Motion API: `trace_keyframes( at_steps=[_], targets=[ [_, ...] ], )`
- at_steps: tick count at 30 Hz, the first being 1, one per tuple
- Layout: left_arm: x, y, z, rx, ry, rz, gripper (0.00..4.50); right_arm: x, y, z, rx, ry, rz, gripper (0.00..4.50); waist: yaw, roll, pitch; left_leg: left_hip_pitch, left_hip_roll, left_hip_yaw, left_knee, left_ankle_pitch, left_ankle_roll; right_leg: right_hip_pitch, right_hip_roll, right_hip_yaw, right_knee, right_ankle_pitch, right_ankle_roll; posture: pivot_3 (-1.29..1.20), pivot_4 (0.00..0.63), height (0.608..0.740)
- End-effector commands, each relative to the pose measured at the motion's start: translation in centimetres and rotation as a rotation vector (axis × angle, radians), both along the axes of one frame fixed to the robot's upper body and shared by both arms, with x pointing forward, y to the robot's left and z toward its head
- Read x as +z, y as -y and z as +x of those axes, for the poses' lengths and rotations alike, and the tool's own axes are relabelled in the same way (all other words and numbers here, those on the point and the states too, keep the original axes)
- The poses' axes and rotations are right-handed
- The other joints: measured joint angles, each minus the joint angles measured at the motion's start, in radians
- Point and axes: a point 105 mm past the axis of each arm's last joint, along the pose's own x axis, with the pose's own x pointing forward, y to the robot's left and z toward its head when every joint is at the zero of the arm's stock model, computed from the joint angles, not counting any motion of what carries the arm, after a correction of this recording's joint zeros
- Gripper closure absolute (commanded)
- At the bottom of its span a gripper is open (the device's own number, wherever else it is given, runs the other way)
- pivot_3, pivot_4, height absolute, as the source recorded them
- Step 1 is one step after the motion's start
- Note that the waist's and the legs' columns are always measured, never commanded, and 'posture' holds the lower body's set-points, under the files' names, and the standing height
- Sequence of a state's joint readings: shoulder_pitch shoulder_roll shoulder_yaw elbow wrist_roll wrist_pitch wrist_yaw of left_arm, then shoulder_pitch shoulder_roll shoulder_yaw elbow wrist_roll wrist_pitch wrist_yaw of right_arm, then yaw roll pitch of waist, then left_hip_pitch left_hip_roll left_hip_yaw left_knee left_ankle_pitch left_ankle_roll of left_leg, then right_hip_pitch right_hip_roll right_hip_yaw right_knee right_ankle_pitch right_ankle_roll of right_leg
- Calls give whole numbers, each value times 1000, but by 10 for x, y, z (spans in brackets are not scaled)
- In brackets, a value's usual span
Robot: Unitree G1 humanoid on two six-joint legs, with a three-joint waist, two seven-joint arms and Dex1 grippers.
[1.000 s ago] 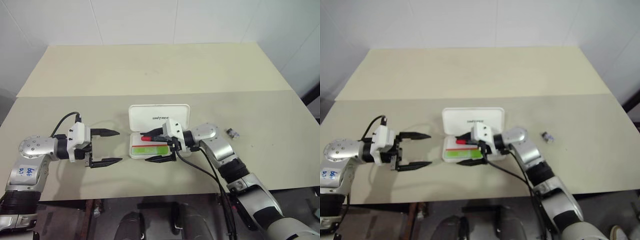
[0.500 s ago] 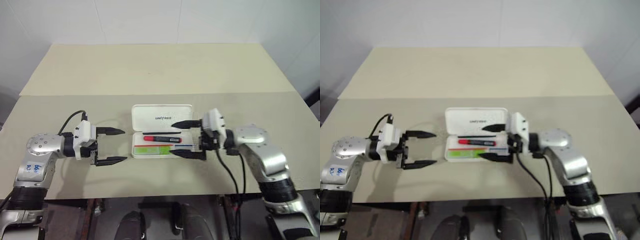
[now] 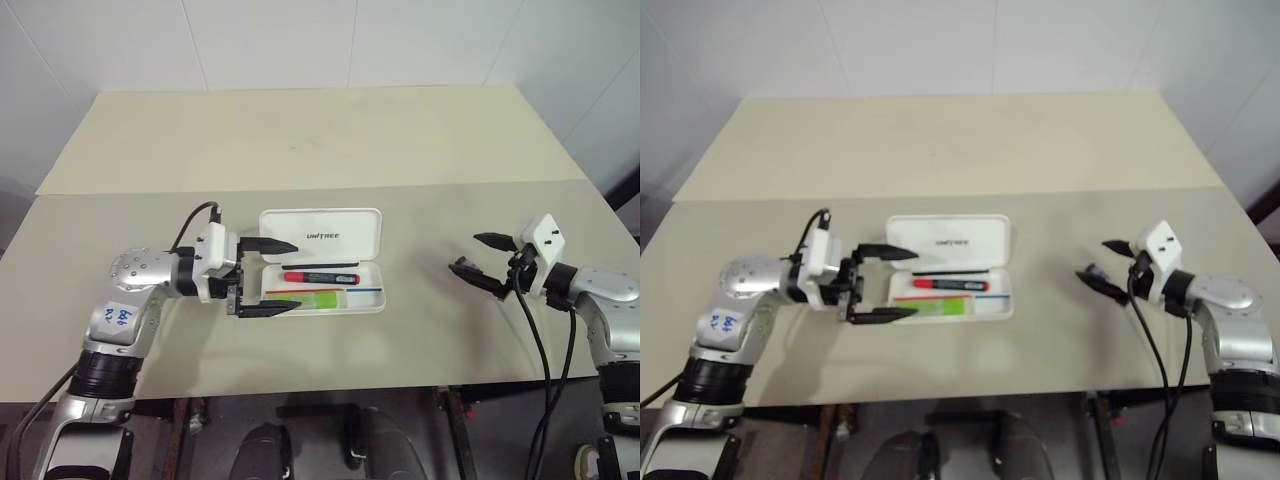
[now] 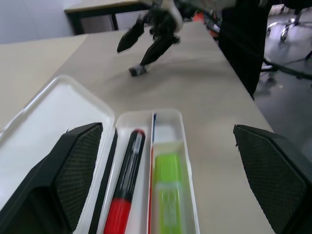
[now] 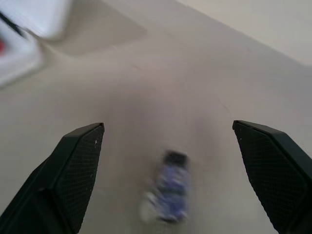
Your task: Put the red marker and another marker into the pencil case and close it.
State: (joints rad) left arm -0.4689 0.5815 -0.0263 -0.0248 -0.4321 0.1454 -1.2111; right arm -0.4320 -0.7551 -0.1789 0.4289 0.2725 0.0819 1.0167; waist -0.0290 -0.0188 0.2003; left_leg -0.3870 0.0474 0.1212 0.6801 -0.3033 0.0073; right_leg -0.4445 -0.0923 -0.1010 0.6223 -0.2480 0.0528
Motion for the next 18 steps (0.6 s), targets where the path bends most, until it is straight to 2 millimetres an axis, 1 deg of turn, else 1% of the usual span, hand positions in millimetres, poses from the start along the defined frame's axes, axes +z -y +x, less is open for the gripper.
trace_keyframes(
  at_steps=[1,3,5,7,11,15,18],
  targets=[
    [11,10,3,-1,42,-9,0,3,10,7,-46,39,-16,46,2,0,0,0,0,0,0,0,0,0,0,0,0,0,0,0,150,740],
    [13,15,5,6,46,-16,0,-2,13,10,-69,28,1,46,3,0,0,0,-1,0,0,1,1,0,0,0,0,0,1,0,150,740],
    [14,16,6,11,46,-17,0,-6,13,13,-79,21,14,46,3,0,0,0,-1,0,0,1,1,0,0,0,0,1,1,0,150,740],
    [14,16,6,13,47,-19,0,-14,13,13,-93,-1,16,46,3,0,0,0,-1,0,0,1,1,0,-1,0,0,1,1,0,150,740],
    [14,15,6,20,51,-18,0,-28,12,8,-108,-33,25,46,3,0,0,0,-1,0,0,1,0,0,-1,0,0,1,1,0,150,740],
    [13,13,6,28,54,-15,0,-38,19,2,-142,-55,27,46,3,0,0,0,-1,0,0,1,0,1,-2,0,0,1,1,0,150,740],
    [13,12,6,34,60,-19,0,-42,22,-5,-166,-67,44,654,11,0,0,0,-1,-1,1,1,1,1,-2,-1,0,1,1,0,150,740]
  ],
)
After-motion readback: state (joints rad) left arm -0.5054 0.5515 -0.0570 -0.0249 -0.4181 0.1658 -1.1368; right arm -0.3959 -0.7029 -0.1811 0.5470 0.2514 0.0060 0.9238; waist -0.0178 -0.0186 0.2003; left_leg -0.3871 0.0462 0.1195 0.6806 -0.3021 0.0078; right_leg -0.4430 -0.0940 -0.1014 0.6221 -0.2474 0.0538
